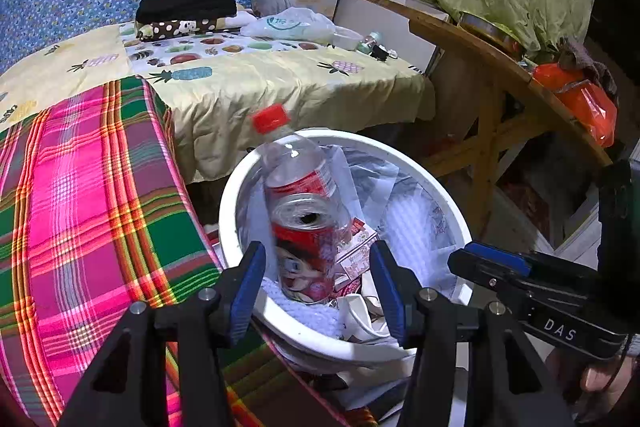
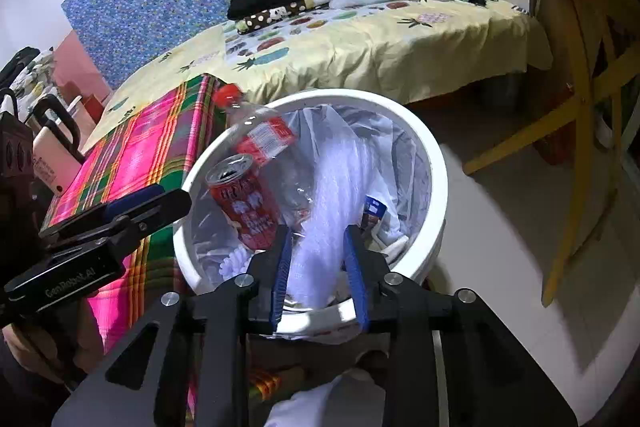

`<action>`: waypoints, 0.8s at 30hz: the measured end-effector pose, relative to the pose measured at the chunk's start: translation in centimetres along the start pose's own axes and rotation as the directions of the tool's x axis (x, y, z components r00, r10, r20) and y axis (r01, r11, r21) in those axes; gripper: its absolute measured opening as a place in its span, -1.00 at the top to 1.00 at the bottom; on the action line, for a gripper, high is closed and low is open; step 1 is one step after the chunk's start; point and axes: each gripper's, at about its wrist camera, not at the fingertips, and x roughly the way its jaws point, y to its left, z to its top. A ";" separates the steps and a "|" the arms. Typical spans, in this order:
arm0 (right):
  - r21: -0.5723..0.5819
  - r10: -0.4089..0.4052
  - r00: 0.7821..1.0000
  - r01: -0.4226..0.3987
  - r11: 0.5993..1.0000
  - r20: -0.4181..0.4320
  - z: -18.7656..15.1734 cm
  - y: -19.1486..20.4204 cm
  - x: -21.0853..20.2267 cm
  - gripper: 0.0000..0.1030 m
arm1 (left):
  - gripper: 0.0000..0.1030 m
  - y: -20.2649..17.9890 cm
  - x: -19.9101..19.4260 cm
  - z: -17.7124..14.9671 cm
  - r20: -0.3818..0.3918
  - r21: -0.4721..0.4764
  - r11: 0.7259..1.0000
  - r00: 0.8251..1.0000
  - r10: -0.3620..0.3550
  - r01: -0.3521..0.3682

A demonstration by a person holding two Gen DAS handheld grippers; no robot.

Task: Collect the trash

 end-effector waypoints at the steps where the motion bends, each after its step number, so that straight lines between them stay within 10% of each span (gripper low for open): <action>1: -0.003 0.002 1.000 -0.002 1.000 0.000 0.0 0.1 -0.1 0.21 | -0.09 0.1 -0.2 -0.1 -0.001 -0.002 1.000 1.000 0.005 -0.005; 4: -0.009 0.009 1.000 -0.009 1.000 0.007 0.0 0.5 -0.3 -0.03 | -0.09 0.1 -0.8 -0.4 0.003 -0.003 1.000 1.000 0.011 -0.011; 24: -0.102 0.042 0.997 -0.036 0.994 0.066 -1.8 4.8 -4.1 -0.03 | -0.09 1.5 -8.2 -4.5 0.067 -0.028 0.991 0.989 0.131 -0.129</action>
